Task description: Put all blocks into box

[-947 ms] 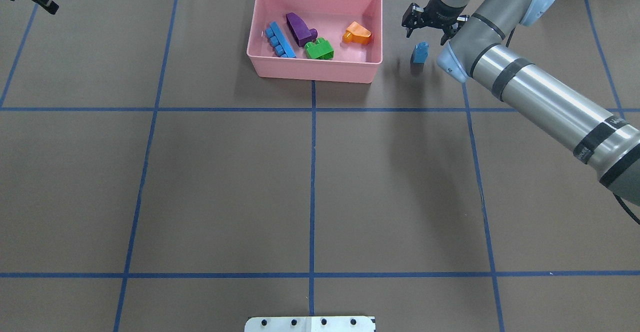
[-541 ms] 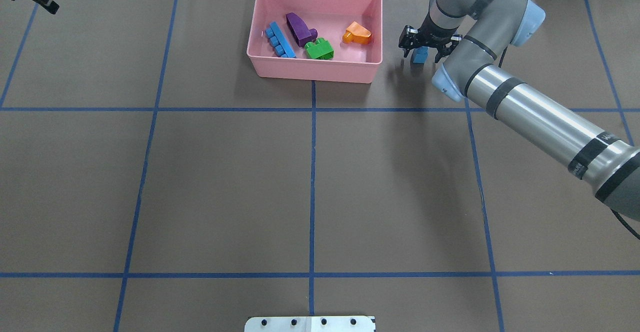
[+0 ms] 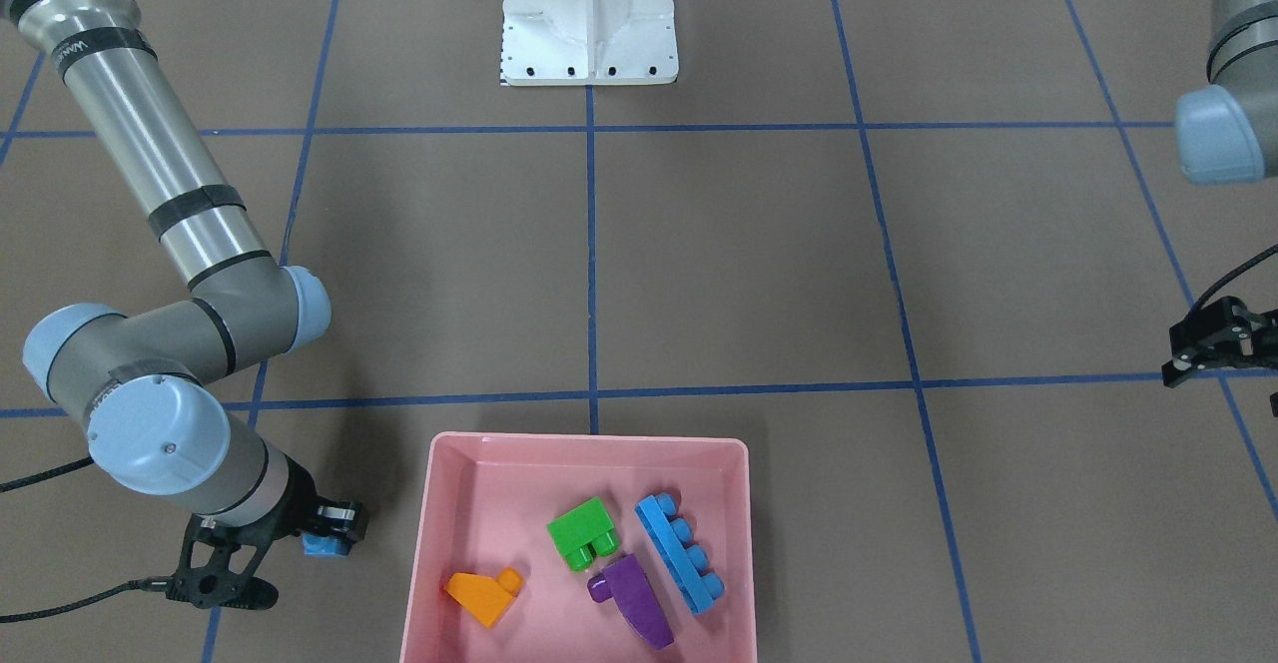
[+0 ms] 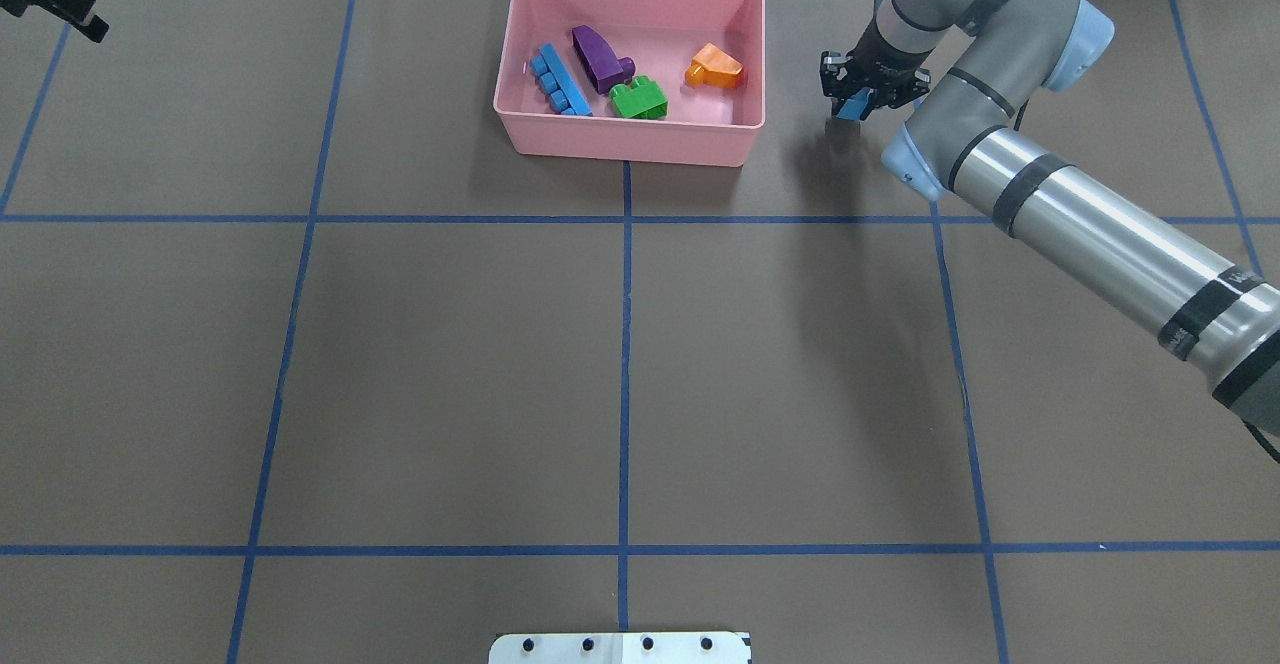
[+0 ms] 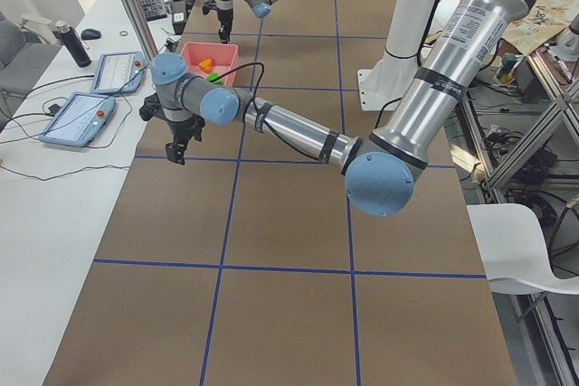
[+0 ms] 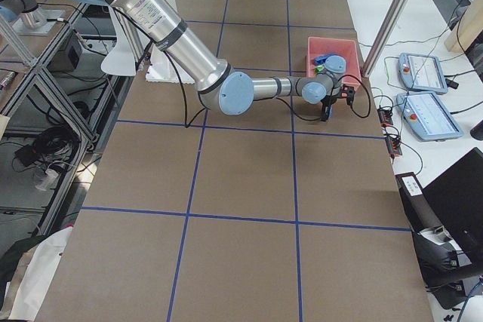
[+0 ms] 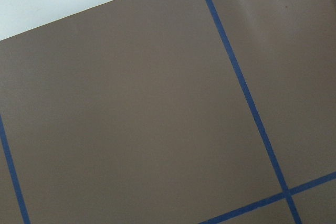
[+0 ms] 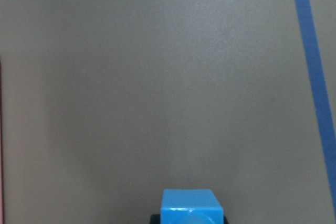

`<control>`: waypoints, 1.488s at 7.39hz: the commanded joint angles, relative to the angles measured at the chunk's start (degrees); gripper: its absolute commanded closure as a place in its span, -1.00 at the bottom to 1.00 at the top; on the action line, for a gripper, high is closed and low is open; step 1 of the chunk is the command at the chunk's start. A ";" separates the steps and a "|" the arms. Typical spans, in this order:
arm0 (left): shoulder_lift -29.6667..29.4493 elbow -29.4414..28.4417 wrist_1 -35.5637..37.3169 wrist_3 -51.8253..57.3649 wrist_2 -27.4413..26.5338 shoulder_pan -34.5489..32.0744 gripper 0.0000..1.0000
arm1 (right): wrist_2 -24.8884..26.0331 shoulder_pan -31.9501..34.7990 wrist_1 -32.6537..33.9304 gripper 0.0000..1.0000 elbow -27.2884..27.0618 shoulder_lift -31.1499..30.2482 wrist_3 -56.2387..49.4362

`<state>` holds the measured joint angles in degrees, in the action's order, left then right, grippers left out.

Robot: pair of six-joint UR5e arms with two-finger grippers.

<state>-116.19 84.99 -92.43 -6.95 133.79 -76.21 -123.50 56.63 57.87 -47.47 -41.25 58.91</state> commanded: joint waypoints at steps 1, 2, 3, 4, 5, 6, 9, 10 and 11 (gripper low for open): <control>6.55 4.19 -0.12 0.36 3.57 -2.70 -0.99 | -2.63 3.75 9.74 1.00 -4.73 4.38 0.75; 11.29 8.05 0.06 4.19 3.67 -3.85 -0.99 | -2.28 3.49 16.07 1.00 -4.57 9.82 2.59; 15.08 9.39 -0.03 8.49 3.68 -5.78 -0.99 | -1.06 2.36 16.39 1.00 -4.39 12.40 6.61; 19.64 10.54 -0.03 12.71 3.68 -7.27 -0.99 | 4.18 -0.96 15.96 1.00 -3.78 14.51 11.79; 22.56 13.07 -0.03 13.01 3.68 -7.81 -0.99 | 7.36 -3.34 13.87 1.00 -0.55 17.75 15.84; 27.29 16.49 -0.03 13.02 3.59 -7.99 -0.99 | 8.70 -5.19 9.50 1.00 3.13 19.53 19.71; 34.27 20.57 0.06 12.93 3.68 -8.34 -0.99 | 8.57 -5.67 8.90 -1.00 -1.00 17.54 18.80; 34.63 20.48 0.15 12.41 3.68 -8.43 -0.99 | 3.49 -2.52 12.75 -1.00 -10.01 11.00 15.91; 34.37 20.48 1.80 12.14 3.50 -9.04 -0.99 | -0.83 1.43 18.27 -1.00 -20.63 2.49 8.57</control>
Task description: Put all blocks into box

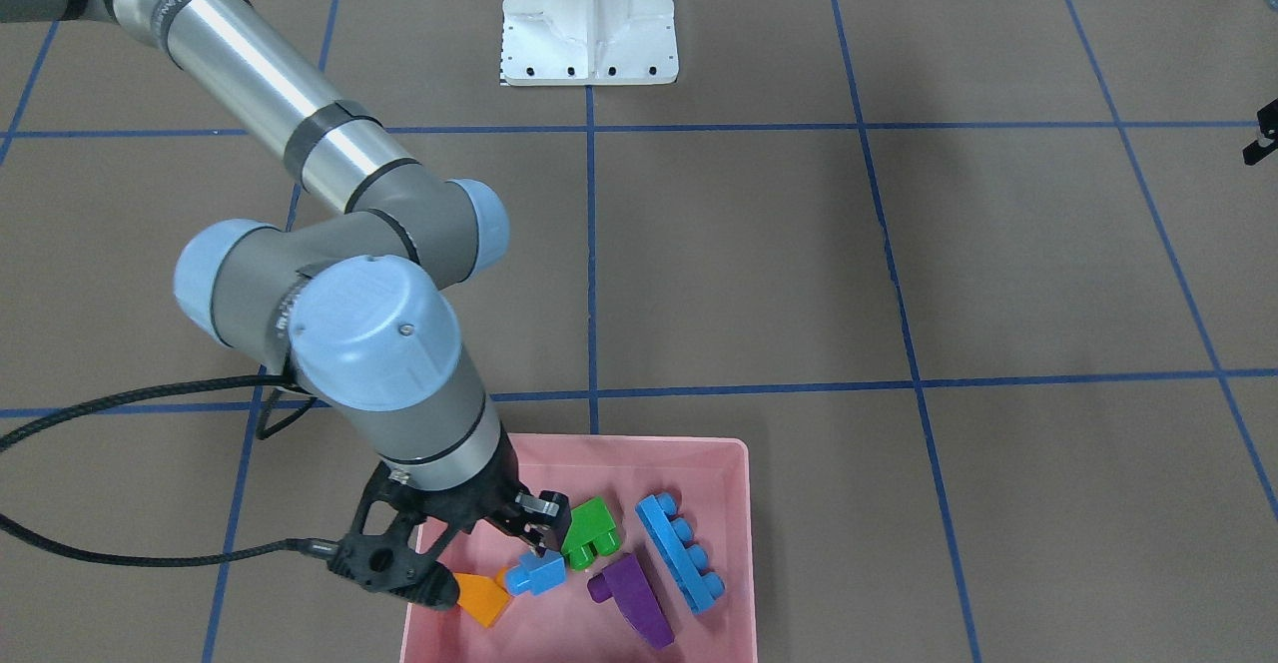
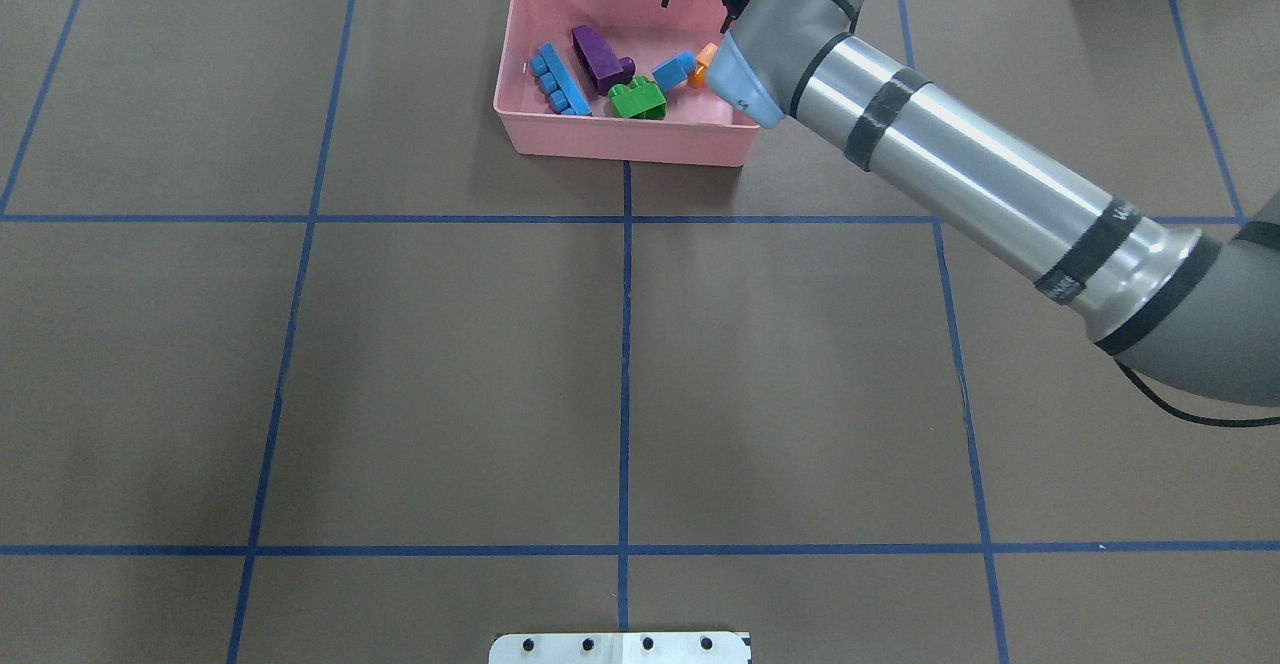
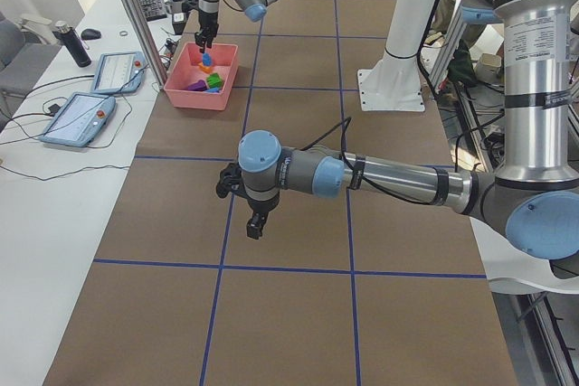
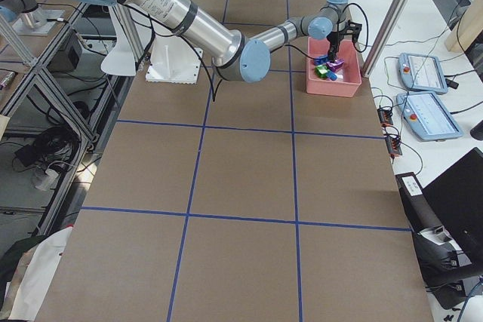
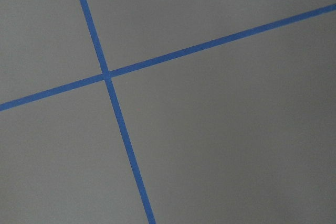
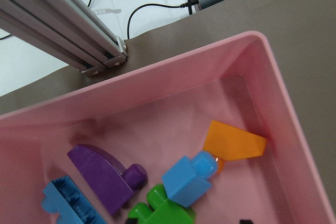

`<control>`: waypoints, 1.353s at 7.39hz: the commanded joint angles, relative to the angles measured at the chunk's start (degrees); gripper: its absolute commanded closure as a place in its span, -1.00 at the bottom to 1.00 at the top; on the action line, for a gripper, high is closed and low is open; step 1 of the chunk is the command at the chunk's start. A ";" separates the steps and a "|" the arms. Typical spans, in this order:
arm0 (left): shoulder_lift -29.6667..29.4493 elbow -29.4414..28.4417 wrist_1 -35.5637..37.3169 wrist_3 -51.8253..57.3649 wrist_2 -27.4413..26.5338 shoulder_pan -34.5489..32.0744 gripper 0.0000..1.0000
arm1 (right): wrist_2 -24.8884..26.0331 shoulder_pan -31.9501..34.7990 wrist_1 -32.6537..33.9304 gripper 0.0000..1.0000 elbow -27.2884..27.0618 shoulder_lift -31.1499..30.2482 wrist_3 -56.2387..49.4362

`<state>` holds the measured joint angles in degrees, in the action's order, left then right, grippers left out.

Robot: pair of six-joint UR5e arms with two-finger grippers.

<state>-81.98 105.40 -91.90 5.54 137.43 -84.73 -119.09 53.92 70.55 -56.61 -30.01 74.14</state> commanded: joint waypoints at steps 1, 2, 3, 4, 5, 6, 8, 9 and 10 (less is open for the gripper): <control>-0.71 -0.28 3.11 -0.71 -0.23 -2.18 -0.99 | -8.50 8.00 10.44 -1.00 -20.29 -17.19 -16.22; -1.07 -0.20 3.22 -0.71 -0.23 -2.28 -0.99 | -10.70 11.35 12.92 -1.00 -28.90 -26.84 -23.45; -1.85 -0.46 3.22 -0.71 -0.14 -2.28 -0.99 | -12.47 14.77 13.38 -1.00 -36.82 -37.82 -30.05; -2.99 -0.72 3.31 -0.88 -0.14 -2.20 -0.99 | -13.96 19.25 13.47 -1.00 -42.38 -47.76 -38.38; -4.40 -1.16 3.74 -2.37 -0.23 -2.19 -0.99 | -15.11 23.12 13.48 -1.00 -44.44 -54.91 -46.81; -4.85 -1.25 4.44 -2.90 -0.23 -2.28 -0.99 | -15.47 26.99 13.48 -1.00 -44.72 -60.46 -55.69; -4.76 -1.51 4.45 -2.91 -0.32 -2.19 -0.99 | -15.56 30.79 17.49 -1.00 -44.64 -63.93 -66.53; -4.94 -2.65 4.19 -3.00 -0.49 -2.19 -1.00 | -15.65 33.33 22.57 -1.00 -44.81 -63.77 -72.07; -4.94 -2.57 4.19 -3.00 -0.67 -2.19 -1.00 | -16.08 34.31 26.62 -1.00 -45.59 -63.33 -72.73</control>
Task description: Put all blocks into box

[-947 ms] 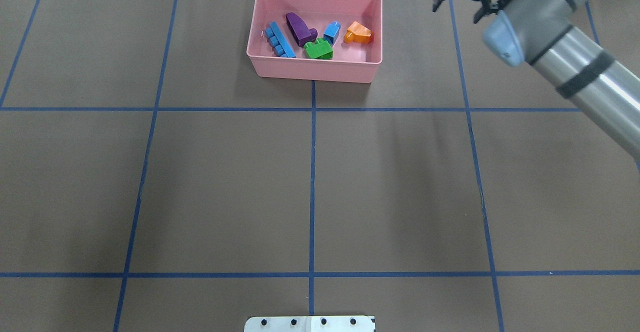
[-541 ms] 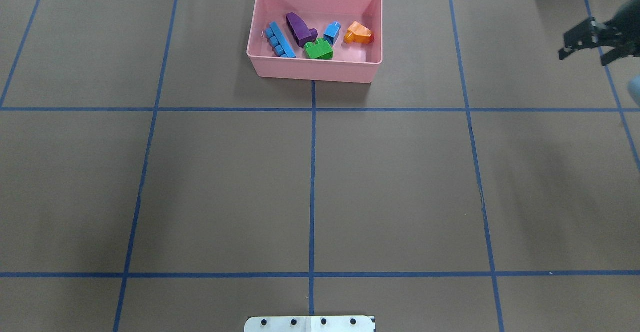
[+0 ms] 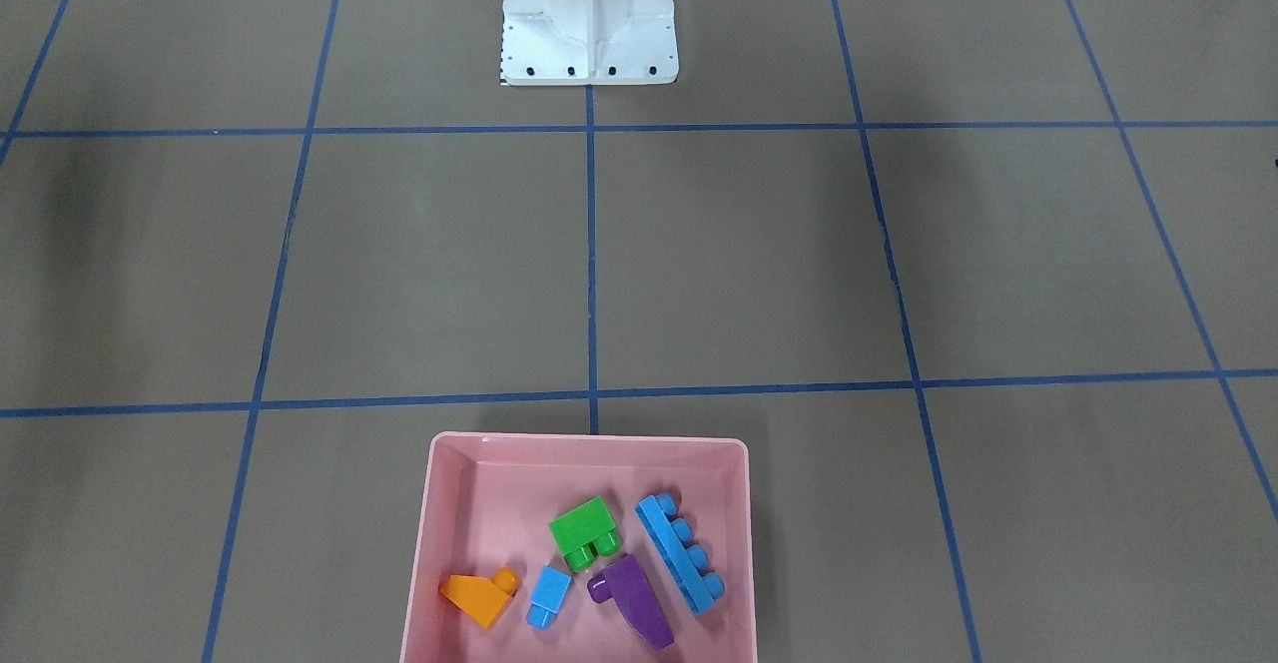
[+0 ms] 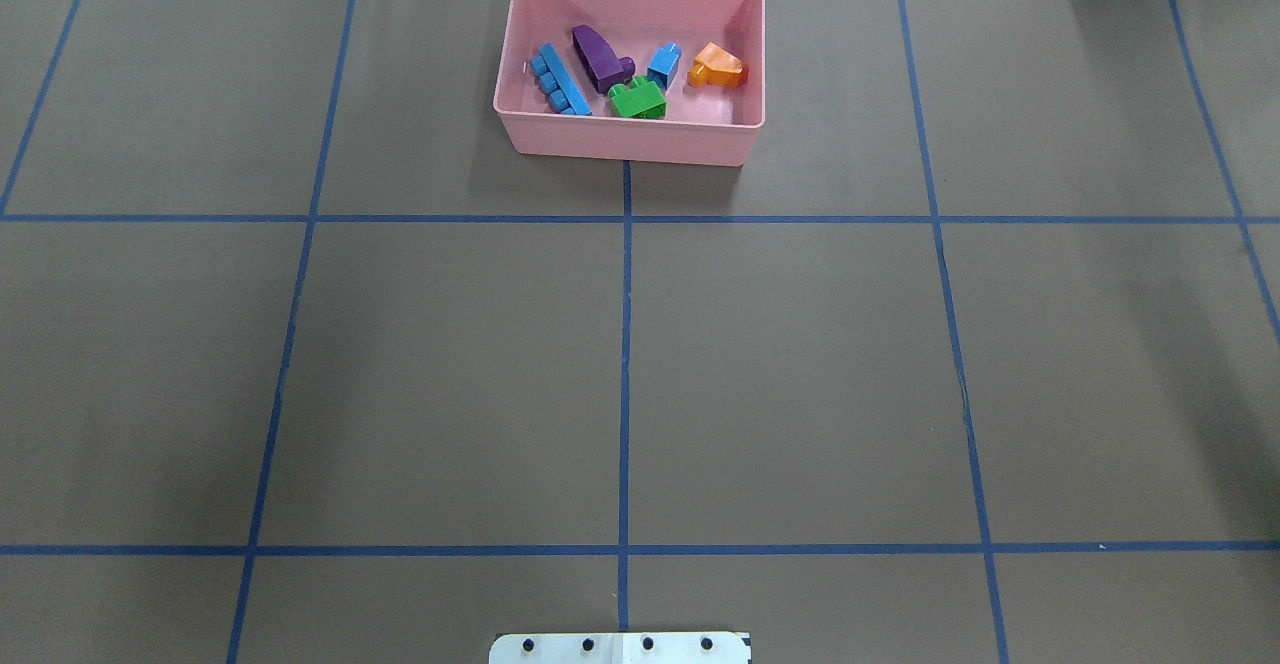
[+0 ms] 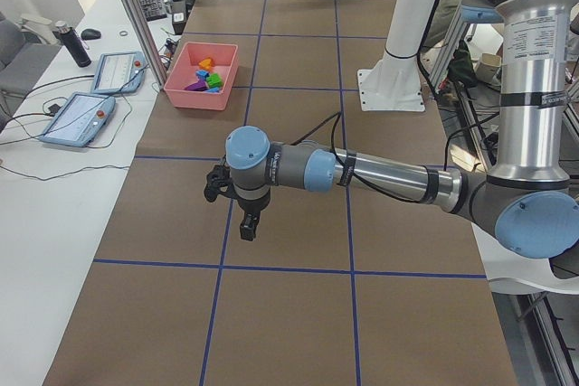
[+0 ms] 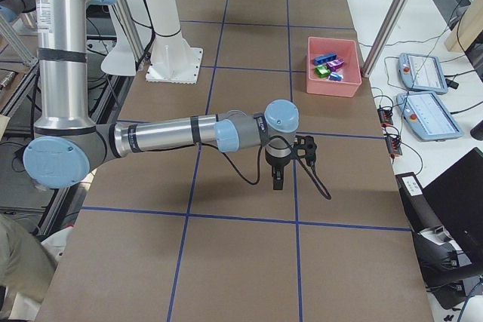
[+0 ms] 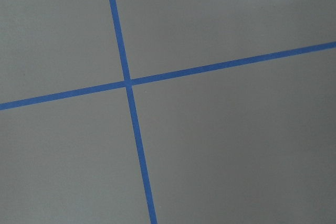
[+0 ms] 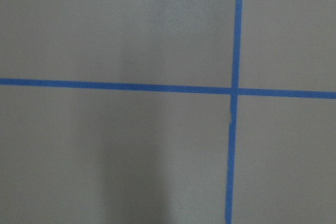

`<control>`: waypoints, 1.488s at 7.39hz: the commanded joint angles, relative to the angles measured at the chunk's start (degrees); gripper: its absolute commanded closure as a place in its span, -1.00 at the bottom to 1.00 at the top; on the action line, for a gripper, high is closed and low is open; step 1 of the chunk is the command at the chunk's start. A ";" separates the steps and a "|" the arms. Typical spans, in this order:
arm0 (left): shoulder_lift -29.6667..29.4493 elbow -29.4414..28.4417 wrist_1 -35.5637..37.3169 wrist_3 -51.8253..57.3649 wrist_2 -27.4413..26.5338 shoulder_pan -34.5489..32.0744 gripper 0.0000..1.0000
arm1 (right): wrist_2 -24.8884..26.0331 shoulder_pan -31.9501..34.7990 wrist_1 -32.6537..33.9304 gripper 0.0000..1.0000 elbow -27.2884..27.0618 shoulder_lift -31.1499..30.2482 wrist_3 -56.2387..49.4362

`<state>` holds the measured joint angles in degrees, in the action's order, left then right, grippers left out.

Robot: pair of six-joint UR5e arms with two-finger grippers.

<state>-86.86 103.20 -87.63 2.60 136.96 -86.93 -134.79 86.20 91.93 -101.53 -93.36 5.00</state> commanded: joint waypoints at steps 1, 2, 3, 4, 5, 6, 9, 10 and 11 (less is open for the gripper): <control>-0.07 -0.37 -0.25 0.04 -0.28 0.01 -1.00 | -0.21 2.30 5.98 -1.00 -1.64 0.28 -3.59; -0.07 -0.02 -0.34 0.04 -0.29 0.01 -1.00 | 0.14 2.31 5.98 -1.00 -2.08 -0.15 -3.50; 0.98 0.42 -0.34 0.04 -0.46 -0.08 -1.00 | 0.75 2.31 5.98 -1.00 -2.00 -0.77 -2.55; 2.56 -0.01 -0.34 0.04 -0.46 0.01 -1.00 | 1.54 2.22 5.98 -1.00 -0.87 -1.12 -2.54; 2.74 0.07 -0.43 0.13 -1.68 0.01 -1.00 | 1.38 2.22 5.72 -1.00 -0.68 -1.21 -2.62; 1.79 0.16 -0.35 0.04 -2.47 0.09 -1.00 | 0.77 2.31 5.63 -1.00 -0.68 -1.65 -3.32; 1.78 0.60 -0.43 0.13 -2.05 0.18 -1.00 | 0.05 2.22 5.11 -1.00 -0.86 -1.91 -2.63; 1.78 0.60 -0.52 0.21 -2.13 0.18 -1.00 | -0.29 2.22 5.19 -1.00 -0.60 -1.91 -2.71; 1.78 0.42 -0.52 0.30 -2.48 0.27 -1.00 | 0.23 1.18 5.28 -1.00 -0.51 -1.91 -3.49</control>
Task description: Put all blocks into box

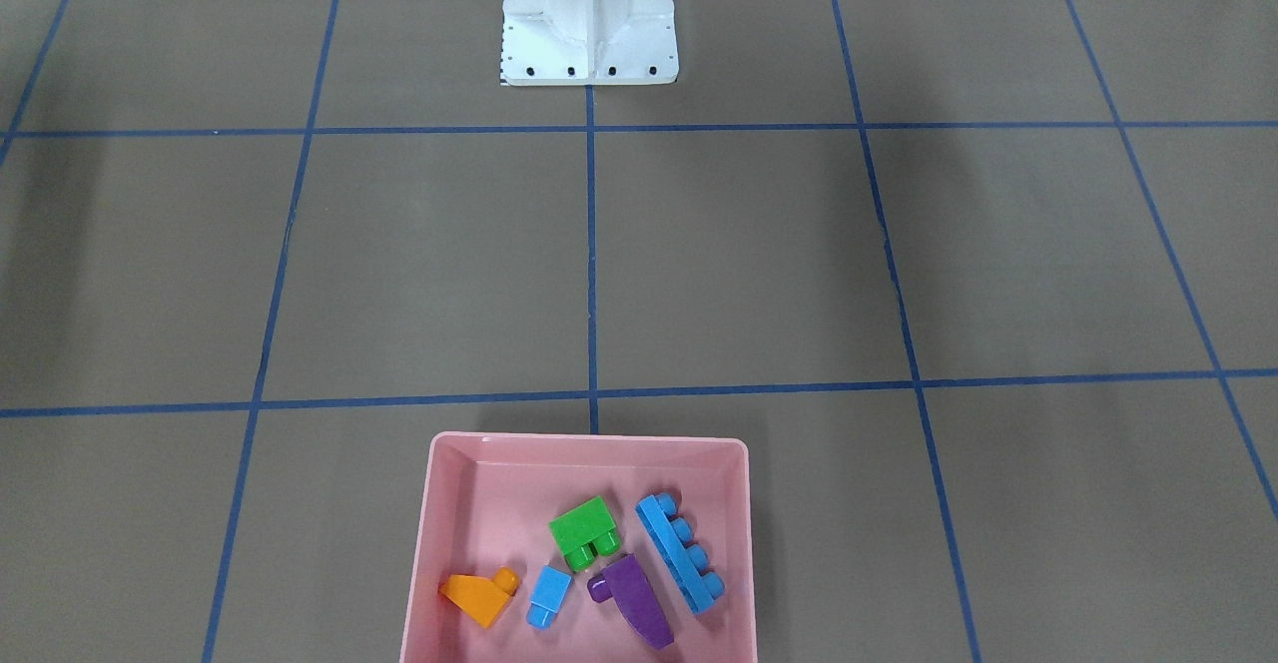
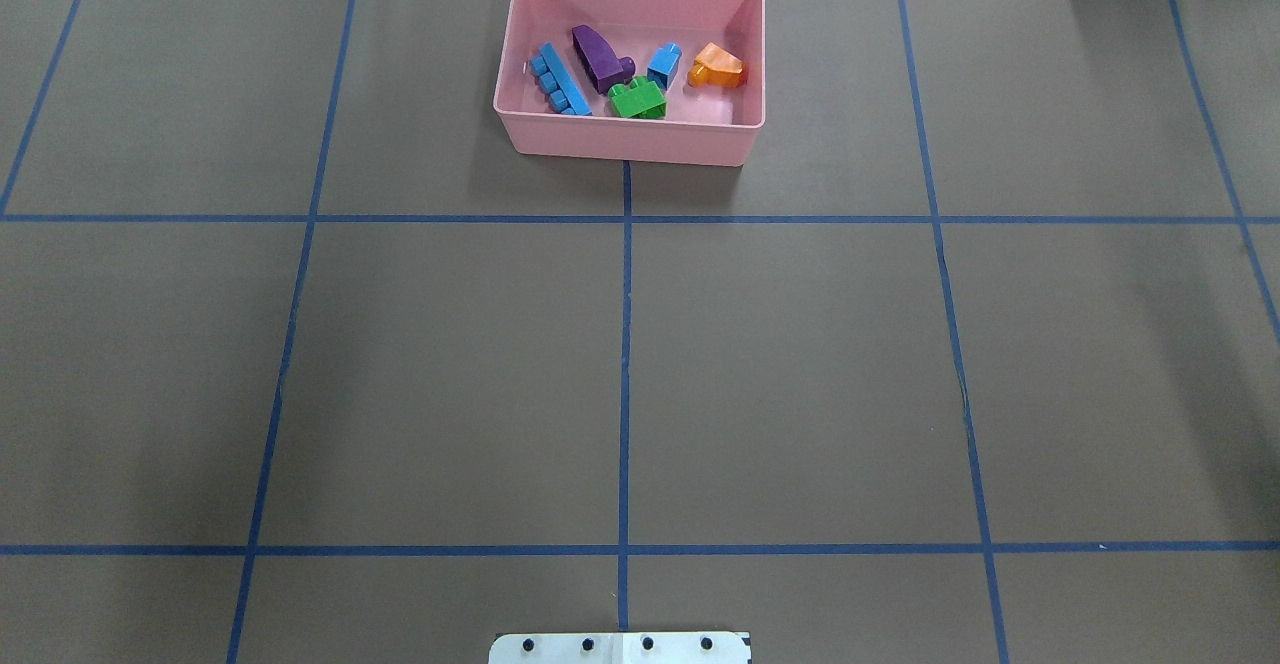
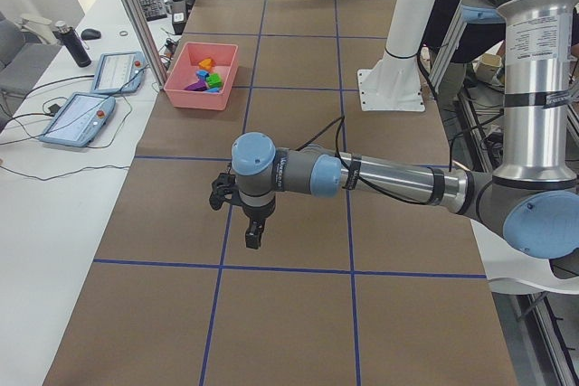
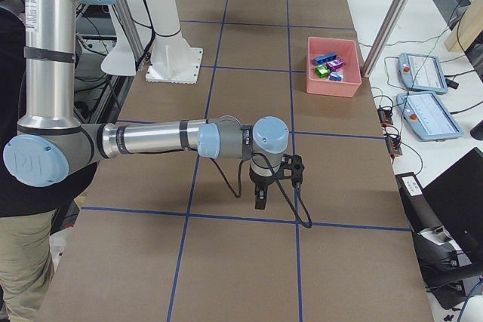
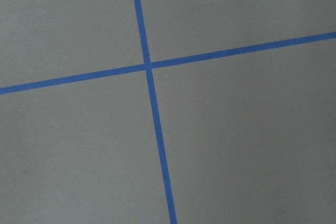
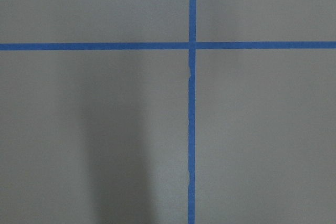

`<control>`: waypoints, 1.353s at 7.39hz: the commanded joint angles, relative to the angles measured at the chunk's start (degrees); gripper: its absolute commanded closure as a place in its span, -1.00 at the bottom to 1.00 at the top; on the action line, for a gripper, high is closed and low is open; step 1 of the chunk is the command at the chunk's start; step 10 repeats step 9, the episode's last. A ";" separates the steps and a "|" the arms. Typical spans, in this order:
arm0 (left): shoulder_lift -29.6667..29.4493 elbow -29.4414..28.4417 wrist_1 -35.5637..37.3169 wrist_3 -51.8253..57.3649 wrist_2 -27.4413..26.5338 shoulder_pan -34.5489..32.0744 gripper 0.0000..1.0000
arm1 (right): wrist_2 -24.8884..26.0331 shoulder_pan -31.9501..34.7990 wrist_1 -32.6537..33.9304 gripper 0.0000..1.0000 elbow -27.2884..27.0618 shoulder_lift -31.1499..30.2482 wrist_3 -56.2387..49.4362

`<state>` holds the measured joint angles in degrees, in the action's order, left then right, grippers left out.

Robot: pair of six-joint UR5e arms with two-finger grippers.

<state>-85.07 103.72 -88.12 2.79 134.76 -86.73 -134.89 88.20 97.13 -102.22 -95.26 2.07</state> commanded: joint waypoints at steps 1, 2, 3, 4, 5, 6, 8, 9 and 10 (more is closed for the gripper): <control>-0.09 0.77 -0.03 0.02 -0.12 0.07 -1.00 | 0.07 -1.62 0.08 -1.00 0.18 -0.01 -0.57; -0.09 0.69 -0.12 0.20 -0.29 0.24 -1.00 | -0.02 -1.63 0.08 -1.00 0.10 -0.10 -0.49; -0.70 0.43 -0.12 0.29 -0.29 0.24 -1.00 | -0.02 -1.63 0.16 -1.00 0.01 -0.27 -0.57; -0.71 0.17 -0.12 0.37 -0.38 0.24 -1.00 | -0.02 -1.54 0.16 -1.00 0.01 -0.36 -0.49; -0.71 0.17 -0.12 0.55 -0.29 0.33 -1.00 | -0.02 -1.46 -0.01 -1.00 -0.08 -0.97 -0.48; -0.88 0.08 -0.21 0.46 -0.29 0.33 -1.00 | 0.50 -1.54 -0.10 -1.00 -0.25 -1.07 -0.57; -0.80 -0.18 -0.38 0.46 -0.20 0.33 -1.00 | 0.77 -1.54 -0.19 -1.00 -0.26 -0.98 -0.57; -0.88 -0.19 -0.38 0.38 -0.20 0.33 -1.00 | 0.77 -1.54 -0.19 -1.00 -0.26 -0.98 -0.57; -0.88 -0.19 -0.38 0.38 -0.20 0.33 -1.00 | 0.77 -1.54 -0.19 -1.00 -0.26 -0.98 -0.57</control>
